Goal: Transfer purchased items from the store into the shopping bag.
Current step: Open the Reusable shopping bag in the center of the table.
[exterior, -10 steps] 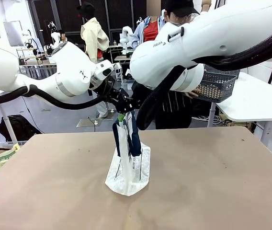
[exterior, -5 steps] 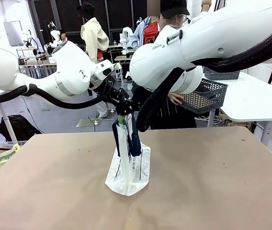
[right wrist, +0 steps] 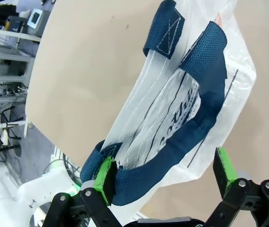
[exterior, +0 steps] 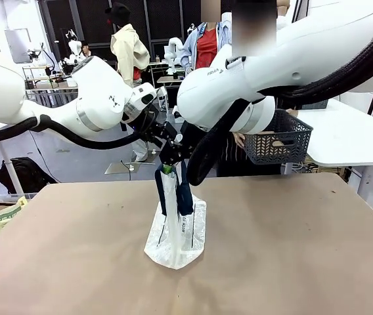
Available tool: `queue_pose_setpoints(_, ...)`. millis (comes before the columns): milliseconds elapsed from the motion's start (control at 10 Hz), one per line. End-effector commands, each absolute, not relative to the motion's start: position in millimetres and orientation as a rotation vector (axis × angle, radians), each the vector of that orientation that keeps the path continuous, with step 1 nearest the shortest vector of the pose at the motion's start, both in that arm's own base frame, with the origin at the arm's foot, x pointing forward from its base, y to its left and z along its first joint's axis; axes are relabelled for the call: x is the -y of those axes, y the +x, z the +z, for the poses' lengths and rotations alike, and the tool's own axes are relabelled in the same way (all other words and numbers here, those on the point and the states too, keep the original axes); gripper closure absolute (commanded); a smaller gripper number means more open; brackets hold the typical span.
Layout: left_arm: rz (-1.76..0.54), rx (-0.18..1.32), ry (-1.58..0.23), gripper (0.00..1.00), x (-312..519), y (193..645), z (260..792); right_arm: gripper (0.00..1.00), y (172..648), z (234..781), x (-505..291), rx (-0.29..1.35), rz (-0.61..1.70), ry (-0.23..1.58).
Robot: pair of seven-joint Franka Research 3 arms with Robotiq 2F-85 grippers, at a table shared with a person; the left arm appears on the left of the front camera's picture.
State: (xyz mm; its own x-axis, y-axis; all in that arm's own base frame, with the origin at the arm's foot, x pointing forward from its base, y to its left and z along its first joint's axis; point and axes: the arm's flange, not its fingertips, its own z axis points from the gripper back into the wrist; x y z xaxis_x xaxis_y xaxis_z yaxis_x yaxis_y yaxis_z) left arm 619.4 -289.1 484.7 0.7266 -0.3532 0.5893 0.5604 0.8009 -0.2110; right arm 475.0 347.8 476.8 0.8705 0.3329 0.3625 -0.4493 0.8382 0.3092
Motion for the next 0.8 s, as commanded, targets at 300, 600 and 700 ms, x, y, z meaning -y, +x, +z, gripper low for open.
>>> queue_pose_setpoints(300, -0.487, 0.506, -0.352, 0.76, 286.8, 621.5, 488.8, 0.57, 482.7, 476.7, -353.0, 0.28, 0.415, 0.349)
queue_pose_setpoints(600, -0.479, 0.494, -0.345, 1.0, 285.3, 621.8, 489.0, 1.0, 483.3, 476.1, -352.5, 0.273, 0.413, 0.338)
queue_pose_setpoints(700, -0.48, 0.49, -0.345, 1.0, 284.6, 621.6, 489.2, 1.0, 483.5, 475.9, -352.3, 0.273, 0.408, 0.333)
